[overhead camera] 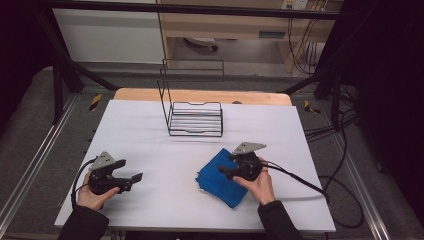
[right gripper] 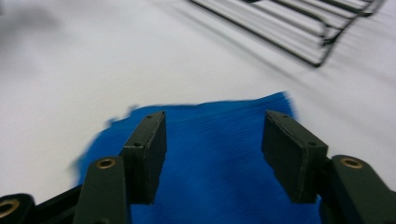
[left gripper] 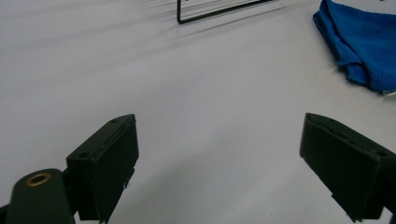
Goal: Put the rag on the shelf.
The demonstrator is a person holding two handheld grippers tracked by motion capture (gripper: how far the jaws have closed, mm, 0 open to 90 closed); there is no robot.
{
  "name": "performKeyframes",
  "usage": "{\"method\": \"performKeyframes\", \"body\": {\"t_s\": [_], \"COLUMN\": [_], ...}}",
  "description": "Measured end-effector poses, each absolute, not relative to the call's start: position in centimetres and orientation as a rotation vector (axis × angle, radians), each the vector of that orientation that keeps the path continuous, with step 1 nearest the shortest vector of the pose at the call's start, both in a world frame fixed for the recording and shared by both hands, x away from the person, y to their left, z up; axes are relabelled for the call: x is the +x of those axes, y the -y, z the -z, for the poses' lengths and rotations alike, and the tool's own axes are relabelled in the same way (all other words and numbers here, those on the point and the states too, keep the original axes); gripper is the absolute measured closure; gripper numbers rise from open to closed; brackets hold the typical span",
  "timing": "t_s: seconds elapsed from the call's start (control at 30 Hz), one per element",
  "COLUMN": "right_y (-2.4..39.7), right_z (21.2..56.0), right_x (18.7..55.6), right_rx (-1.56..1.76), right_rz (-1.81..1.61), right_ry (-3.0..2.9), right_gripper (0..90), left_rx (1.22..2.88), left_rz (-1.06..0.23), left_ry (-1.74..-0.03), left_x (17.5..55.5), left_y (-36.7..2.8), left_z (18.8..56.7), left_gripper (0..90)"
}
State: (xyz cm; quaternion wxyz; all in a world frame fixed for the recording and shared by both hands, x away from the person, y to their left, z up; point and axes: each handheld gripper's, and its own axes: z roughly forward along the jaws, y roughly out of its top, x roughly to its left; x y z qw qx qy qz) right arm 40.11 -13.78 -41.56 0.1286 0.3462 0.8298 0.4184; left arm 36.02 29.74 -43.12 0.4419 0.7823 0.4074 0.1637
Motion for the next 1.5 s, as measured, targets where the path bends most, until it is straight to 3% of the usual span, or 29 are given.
{"method": "performKeyframes", "body": {"t_s": [0.3, 0.7, 0.77, 0.83, 1.4, 1.5], "right_y": [13.9, 14.1, 14.2, 14.0, 8.7, 8.3], "right_z": [43.6, 45.1, 45.2, 45.1, 43.0, 43.7], "right_x": [45.8, 46.2, 46.2, 46.2, 46.8, 47.4], "right_rx": [1.144, 1.175, 1.176, 1.184, 0.727, 0.749], "right_rz": [-1.036, -1.126, -1.146, -1.151, -1.229, -1.175], "right_ry": [-2.398, -2.472, -2.489, -2.494, -2.542, -2.536], "right_gripper": [52.4, 71.6, 81.3, 84.1, 84.7, 79.1], "left_rx": [1.949, 1.955, 1.949, 1.950, 1.953, 1.950], "left_rz": [-0.406, -0.404, -0.404, -0.405, -0.412, -0.411], "left_ry": [-1.007, -1.012, -1.015, -1.014, -1.012, -1.011], "left_x": [36.1, 36.1, 36.1, 36.1, 36.0, 36.0], "left_y": [-29.7, -29.6, -29.5, -29.5, -29.6, -29.6], "left_z": [43.1, 43.2, 43.3, 43.2, 43.1, 43.2], "left_gripper": [11.9, 12.0, 12.0, 12.0, 12.1, 12.1]}}
